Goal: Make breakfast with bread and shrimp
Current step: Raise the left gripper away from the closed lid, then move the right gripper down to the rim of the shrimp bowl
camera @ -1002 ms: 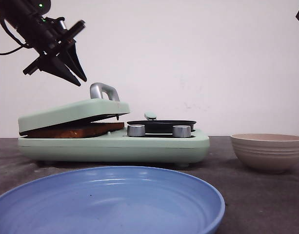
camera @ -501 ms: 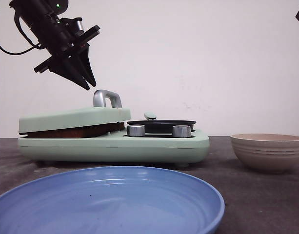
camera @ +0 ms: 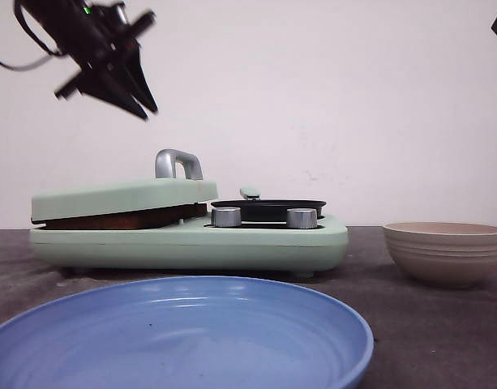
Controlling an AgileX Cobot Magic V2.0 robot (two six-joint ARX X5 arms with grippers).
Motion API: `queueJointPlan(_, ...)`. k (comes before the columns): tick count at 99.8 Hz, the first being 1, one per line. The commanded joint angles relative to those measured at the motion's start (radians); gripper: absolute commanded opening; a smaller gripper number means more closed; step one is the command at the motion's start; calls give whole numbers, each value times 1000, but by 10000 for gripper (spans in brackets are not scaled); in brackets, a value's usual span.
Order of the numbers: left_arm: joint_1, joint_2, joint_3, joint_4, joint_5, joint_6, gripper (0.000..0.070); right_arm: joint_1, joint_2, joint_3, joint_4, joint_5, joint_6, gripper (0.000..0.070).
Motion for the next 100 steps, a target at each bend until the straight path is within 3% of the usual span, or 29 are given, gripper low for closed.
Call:
queueJointPlan(1,8,-65,38,32,-2,2,10,8,4,3,10,2,14,125)
queueJointPlan(47,55,-399,-45,65,-20,36,10,8,3,3,16,15,13,125)
queueJointPlan(58,55,-491,-184,145,-17,13,10,8,3,3,19,27,13,125)
queueJointPlan(83,53,-819,-724,538,-40,-153,10,8,3,3,23,47,16,125)
queueJointPlan(100,37,-1011,-952,545,-44,-155,10,8,6,3,56,74,18,125)
